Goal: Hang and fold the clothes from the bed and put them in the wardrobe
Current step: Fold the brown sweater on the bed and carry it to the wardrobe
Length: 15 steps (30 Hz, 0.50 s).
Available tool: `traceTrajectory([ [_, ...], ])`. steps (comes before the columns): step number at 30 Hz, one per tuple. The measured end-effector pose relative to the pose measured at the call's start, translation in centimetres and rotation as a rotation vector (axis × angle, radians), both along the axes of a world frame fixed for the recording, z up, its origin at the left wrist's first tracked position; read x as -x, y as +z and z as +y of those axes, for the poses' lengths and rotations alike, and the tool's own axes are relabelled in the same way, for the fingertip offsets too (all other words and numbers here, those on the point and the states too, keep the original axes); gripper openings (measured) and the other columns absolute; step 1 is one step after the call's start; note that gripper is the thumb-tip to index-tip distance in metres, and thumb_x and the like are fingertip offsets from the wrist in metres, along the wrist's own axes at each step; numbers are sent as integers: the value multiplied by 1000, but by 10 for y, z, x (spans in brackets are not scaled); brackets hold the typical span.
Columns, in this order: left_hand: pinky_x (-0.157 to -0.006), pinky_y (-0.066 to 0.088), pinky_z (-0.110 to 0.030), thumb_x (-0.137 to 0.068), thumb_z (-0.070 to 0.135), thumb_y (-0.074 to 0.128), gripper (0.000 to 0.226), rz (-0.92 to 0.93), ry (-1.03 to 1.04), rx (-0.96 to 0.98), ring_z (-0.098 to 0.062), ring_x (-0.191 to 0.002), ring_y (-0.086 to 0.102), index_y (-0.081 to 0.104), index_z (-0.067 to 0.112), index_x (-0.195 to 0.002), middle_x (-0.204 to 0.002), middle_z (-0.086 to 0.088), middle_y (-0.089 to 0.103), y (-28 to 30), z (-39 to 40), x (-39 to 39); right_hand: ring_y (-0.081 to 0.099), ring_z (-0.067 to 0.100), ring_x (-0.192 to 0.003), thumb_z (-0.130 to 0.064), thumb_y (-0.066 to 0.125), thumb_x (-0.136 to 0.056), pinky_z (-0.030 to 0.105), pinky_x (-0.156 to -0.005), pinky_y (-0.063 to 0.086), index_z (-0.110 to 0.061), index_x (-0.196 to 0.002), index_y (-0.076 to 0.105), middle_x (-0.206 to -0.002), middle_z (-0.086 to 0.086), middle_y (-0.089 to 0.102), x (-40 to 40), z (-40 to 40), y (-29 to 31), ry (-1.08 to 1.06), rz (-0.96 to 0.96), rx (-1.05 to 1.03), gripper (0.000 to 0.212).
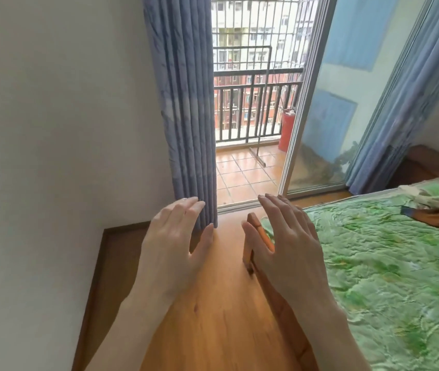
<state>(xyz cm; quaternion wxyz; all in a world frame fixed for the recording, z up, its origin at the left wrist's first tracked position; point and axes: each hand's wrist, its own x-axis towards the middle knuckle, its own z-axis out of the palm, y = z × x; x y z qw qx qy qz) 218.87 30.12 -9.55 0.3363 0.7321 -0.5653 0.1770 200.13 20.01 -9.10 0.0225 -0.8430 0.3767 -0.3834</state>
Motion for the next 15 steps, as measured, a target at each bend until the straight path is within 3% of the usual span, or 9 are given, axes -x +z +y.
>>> traceTrajectory([
  [5,-107,47,-49,-103,52,49,54,-7,-37,-3,-31,-127,66,67,15,-137,-140,-6,68,-13,-85,-45,44,16,-146,-54,49,-103,45,-120,38,-19,-145,57,-149,-3,59,-41,-68,-13,-49,11,2,56],
  [15,-108,53,-55,-101,46,54,50,96,-72,-78,-29,-132,61,66,17,-140,-144,-4,66,0,-294,-139,48,17,-139,-54,51,-103,46,-116,43,-16,-142,61,-144,0,62,-125,-271,-16,-127,-52,-5,56],
])
